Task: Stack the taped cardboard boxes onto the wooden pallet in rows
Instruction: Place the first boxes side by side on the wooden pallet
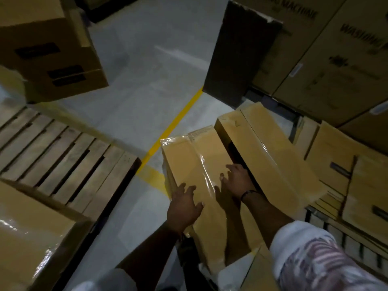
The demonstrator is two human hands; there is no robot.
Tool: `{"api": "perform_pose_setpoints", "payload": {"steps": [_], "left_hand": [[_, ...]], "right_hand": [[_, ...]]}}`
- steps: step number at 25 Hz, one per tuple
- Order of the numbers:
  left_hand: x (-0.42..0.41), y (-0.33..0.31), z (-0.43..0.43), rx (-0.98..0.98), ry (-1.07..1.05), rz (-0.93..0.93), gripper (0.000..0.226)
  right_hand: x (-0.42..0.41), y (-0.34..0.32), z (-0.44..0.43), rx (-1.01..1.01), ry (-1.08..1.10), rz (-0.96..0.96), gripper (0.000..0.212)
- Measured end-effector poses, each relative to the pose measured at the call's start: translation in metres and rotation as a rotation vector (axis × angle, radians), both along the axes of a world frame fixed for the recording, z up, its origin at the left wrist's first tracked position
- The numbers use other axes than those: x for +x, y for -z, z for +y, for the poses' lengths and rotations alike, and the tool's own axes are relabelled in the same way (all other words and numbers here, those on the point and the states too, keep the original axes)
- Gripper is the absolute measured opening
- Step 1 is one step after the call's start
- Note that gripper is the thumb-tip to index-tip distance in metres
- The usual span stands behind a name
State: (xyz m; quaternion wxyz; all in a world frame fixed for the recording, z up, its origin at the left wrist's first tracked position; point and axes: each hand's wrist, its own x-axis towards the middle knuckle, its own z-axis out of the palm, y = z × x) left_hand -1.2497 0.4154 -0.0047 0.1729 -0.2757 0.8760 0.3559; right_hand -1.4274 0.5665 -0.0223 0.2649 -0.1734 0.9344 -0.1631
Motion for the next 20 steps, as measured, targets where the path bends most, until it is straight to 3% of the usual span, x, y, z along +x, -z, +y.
{"api": "perform_pose_setpoints", "payload": {"steps": [6,12,17,20], "left_hand": [[-0.020,0.063,0.023,-0.021,-0.082,-0.144,0.097],[-0.018,0.088,0.025,-0.019,-0.177,0.002,0.117],[-0.023,0.072,0.006,0.116,-0.342,-0.080,0.113],[-0.021,0.049,-0.025,0.147,-0.465,-0.128,0.113]], "right_hand": [[-0.033,0.048,0.030,0.056,-0.019,-0.061,0.056],[-0.022,0.068,0.030,-0.003,-0.080,-0.107,0.067],[-0.002,0.059,0.014,0.145,-0.250,0.007,0.069],[0.011,0.039,-0.016,0.136,-0.339,0.127,0.070]]}}
